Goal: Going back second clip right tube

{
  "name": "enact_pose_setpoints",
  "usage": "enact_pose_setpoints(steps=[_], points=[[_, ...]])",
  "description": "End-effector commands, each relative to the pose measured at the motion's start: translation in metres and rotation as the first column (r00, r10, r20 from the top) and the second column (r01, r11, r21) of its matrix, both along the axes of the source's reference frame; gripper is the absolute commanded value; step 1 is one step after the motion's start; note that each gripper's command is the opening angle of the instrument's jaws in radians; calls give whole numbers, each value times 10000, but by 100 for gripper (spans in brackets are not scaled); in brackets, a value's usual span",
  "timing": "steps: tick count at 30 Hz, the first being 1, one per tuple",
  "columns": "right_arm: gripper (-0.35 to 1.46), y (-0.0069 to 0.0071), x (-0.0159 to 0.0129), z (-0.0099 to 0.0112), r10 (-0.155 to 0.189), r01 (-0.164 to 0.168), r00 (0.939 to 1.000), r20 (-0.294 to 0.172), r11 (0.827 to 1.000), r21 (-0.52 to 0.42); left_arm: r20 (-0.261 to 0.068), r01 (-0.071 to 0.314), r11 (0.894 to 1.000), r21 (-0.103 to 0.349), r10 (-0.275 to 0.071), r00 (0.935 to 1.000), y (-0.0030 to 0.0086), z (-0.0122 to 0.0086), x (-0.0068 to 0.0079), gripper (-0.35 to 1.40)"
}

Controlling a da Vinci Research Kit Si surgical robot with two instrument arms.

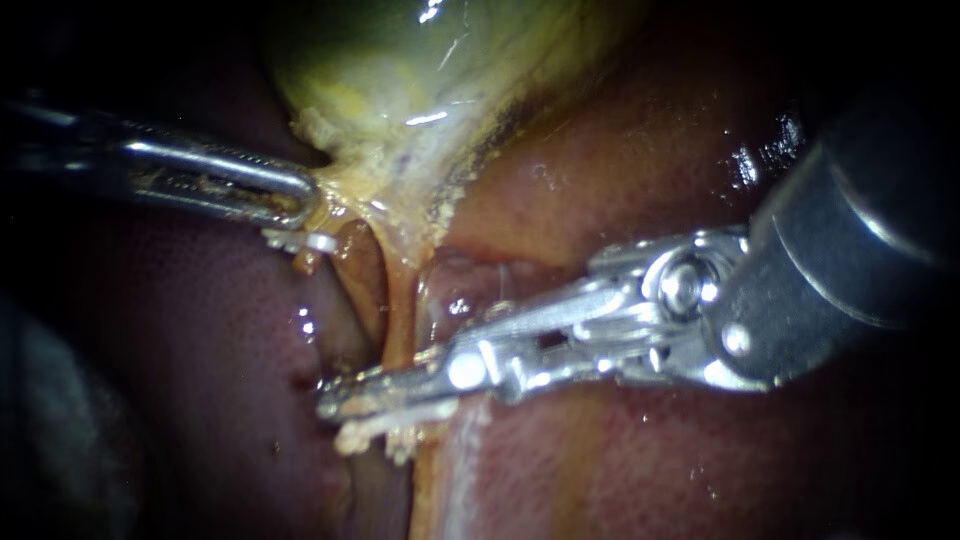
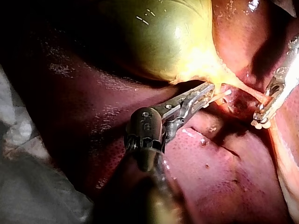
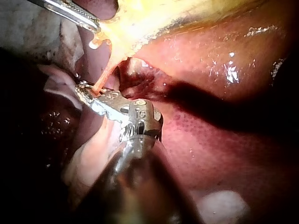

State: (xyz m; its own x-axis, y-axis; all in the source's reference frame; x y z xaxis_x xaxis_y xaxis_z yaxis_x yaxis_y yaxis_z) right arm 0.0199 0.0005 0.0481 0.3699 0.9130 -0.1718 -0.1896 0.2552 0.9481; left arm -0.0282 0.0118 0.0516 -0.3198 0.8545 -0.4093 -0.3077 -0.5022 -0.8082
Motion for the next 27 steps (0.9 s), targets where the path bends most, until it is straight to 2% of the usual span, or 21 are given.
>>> enact_pose_setpoints(steps=[1, 2, 4, 5, 8, 14, 17, 21, 23, 27], points=[[-35, -1, 0, 2, -28, 27, 10000, -47, 10000, -59, 2, -2, 10000, -1, 2, 10000, 0, 0, 0, -35], [-23, -2, 1, 3, -250, 243, 9995, -215, 9991, -343, 2, -2, 10000, -1, 2, 10000, 0, 0, 0, -35], [12, -5, 3, 7, -467, 418, 9978, -475, 9941, -1005, 3, -3, 10000, -1, 3, 10000, 0, 0, 0, -35], [23, -7, 4, 9, -566, 489, 9968, -566, 9904, -1294, 3, -4, 10000, -1, 4, 10000, 0, 0, 0, -35], [39, -14, 8, 18, -601, 462, 9947, -830, 9859, -1605, 3, -4, 10000, -1, 4, 10000, 0, 0, 0, -35], [47, -27, 9, 48, -716, 450, 9911, -1122, 9735, -2240, 5, -7, 10000, -1, 7, 10000, 0, 0, 1, -35], [50, -27, 3, 61, -465, 133, 9932, -1068, 9561, -2928, 5, -6, 10000, -2, 6, 10000, 0, 0, 1, -35], [50, -20, -10, 70, -525, 53, 9917, -1172, 9285, -3712, 5, -6, 10000, -2, 6, 10000, 0, 0, 1, -35], [50, -19, -16, 72, -506, -5, 9913, -1211, 9214, -3885, 4, -6, 10000, -2, 6, 10000, 0, 0, 1, -35], [50, -20, -25, 72, -725, 66, 9888, -1307, 8948, -4463, 7, -10, 10000, -1, 10, 10000, 1, 1, 1, -35]])
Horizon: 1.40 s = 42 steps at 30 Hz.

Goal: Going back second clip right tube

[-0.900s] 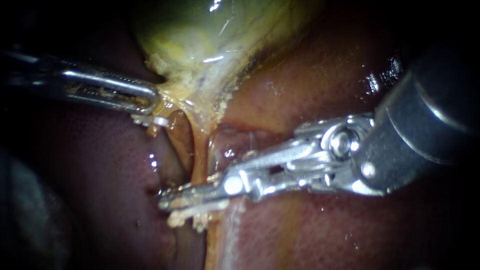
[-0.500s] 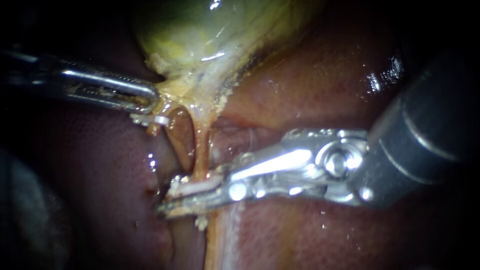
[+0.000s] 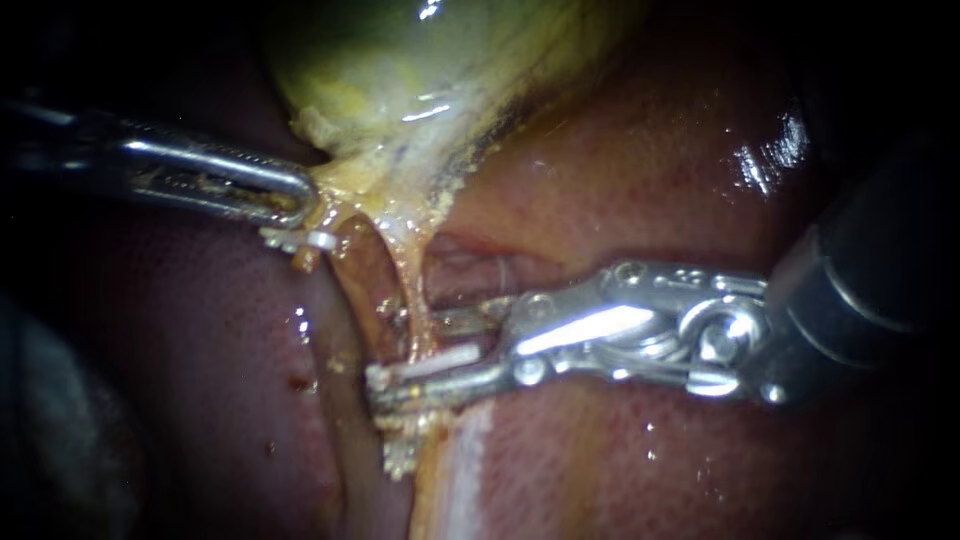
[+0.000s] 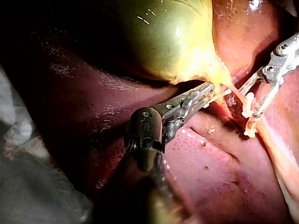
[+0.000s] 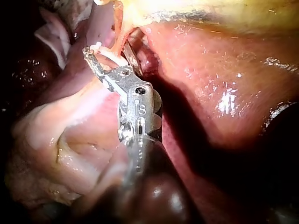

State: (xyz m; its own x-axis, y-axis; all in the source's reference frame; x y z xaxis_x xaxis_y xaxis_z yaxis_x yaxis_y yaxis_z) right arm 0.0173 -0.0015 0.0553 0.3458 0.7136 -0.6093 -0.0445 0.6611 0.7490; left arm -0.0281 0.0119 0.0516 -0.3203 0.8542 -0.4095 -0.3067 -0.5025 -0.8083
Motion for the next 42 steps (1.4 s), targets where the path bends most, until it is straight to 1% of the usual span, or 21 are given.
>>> enact_pose_setpoints(steps=[1, 6, 10, 17, 19, 21, 24, 29, 34, 36, 42], points=[[50, 0, -1, 0, -27, 27, 10000, -19, 10000, -37, 1, -1, 10000, -1, 1, 10000, 0, 1, 0, -35], [50, -2, -15, -4, -255, 237, 9994, -234, 9969, -752, 1, -2, 10000, -1, 2, 10000, 0, 1, 1, -35], [50, 1, -41, -13, -374, 324, 9986, -380, 9918, -1234, 3, -4, 10000, -1, 4, 10000, 0, 1, 1, -35], [50, 5, -86, -22, -457, 336, 9975, -538, 9775, -2082, 3, -5, 10000, -1, 5, 10000, 0, 1, 2, -35], [50, 8, -96, -25, -564, 438, 9972, -486, 9722, -2299, 4, -7, 10000, -1, 7, 10000, 0, 1, 2, -35], [50, 12, -105, -29, -737, 641, 9968, -297, 9670, -2466, 5, -7, 10000, -1, 7, 10000, 0, 1, 2, -35], [50, 18, -115, -34, -884, 852, 9961, -4, 9606, -2646, 5, -8, 10000, -1, 8, 10000, 0, 1, 2, -35], [50, 25, -125, -37, -920, 881, 9958, 10, 9493, -3018, 6, -9, 10000, -1, 9, 10000, 0, 1, 2, -35], [50, 25, -130, -38, -1059, 1068, 9942, 200, 9432, -3145, -6, 2, 10000, -18, -2, 10000, -1, 4, 0, -35], [50, 25, -131, -38, -1120, 1146, 9934, 266, 9402, -3206, -13, 6, 10000, -36, -6, 10000, -1, 8, -2, -35], [50, 25, -133, -38, -1151, 1169, 9930, 250, 9381, -3259, -62, 45, 9999, -131, -46, 10000, -3, 28, -12, -35]])
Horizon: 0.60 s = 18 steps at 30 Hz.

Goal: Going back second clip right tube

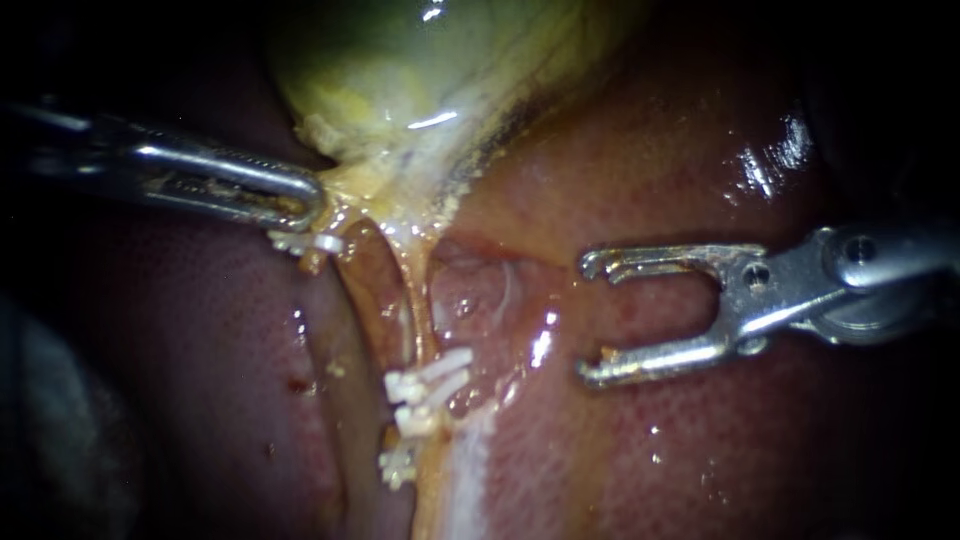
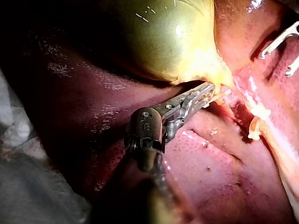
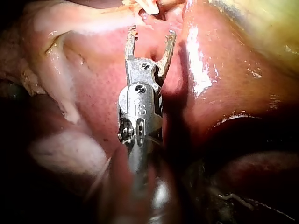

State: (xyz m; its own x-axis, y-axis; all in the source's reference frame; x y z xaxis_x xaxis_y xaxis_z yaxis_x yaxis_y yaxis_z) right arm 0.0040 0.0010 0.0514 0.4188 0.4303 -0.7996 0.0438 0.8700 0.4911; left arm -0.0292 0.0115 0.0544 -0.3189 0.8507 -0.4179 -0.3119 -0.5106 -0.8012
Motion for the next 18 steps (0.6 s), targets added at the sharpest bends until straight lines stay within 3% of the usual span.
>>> enact_pose_setpoints(steps=[1, 10, 18], points=[[50, 0, 0, 0, 3, -3, 10000, -6, 10000, 2, -45, 38, 10000, -45, -38, 10000, 0, 3, -2, -35], [50, -1, -2, 0, -8, 8, 10000, -12, 10000, 2, -9, -40, 10000, -54, 40, 10000, -2, 26, -25, -35], [50, -1, -3, 0, -14, 14, 10000, -16, 10000, 2, 10, -74, 10000, -52, 74, 10000, -4, 30, -28, -35]])
